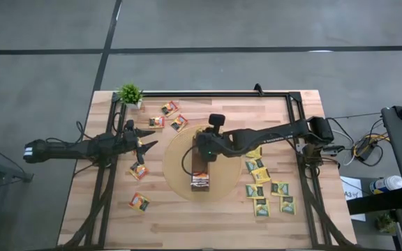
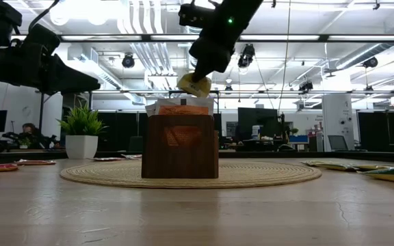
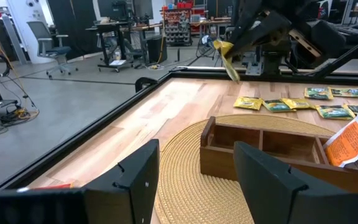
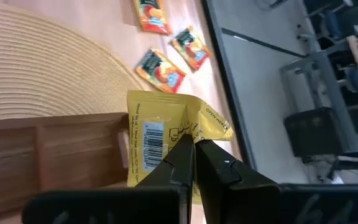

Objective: Pick & Place Tea
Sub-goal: Put the yellow tea bag into the top section of the wooden organizer

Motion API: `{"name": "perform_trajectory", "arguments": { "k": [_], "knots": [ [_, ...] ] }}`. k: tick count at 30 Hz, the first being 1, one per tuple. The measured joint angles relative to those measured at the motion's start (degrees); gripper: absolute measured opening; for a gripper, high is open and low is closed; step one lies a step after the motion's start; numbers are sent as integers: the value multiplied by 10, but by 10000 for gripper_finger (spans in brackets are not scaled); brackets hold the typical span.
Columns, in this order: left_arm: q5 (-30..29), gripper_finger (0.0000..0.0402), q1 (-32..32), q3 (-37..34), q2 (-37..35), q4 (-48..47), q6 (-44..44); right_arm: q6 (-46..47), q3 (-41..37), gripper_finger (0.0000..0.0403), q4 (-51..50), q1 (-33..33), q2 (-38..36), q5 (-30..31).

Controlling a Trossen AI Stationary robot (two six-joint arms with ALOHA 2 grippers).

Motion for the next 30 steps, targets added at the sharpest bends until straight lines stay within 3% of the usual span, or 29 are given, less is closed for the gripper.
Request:
{"name": "perform_trajectory", "arguments": {
  "k": [12, 20, 30],
  "knots": [
    [0, 202, 0, 0, 0, 0, 0, -6, -1, 11, 25, 0, 8, -10],
    [0, 202, 0, 0, 0, 0, 0, -60, 48, 11, 22, 0, 78, -10],
    [0, 202, 0, 0, 0, 0, 0, -53, 153, 11, -132, -2, 168, 38]
  ]
}}
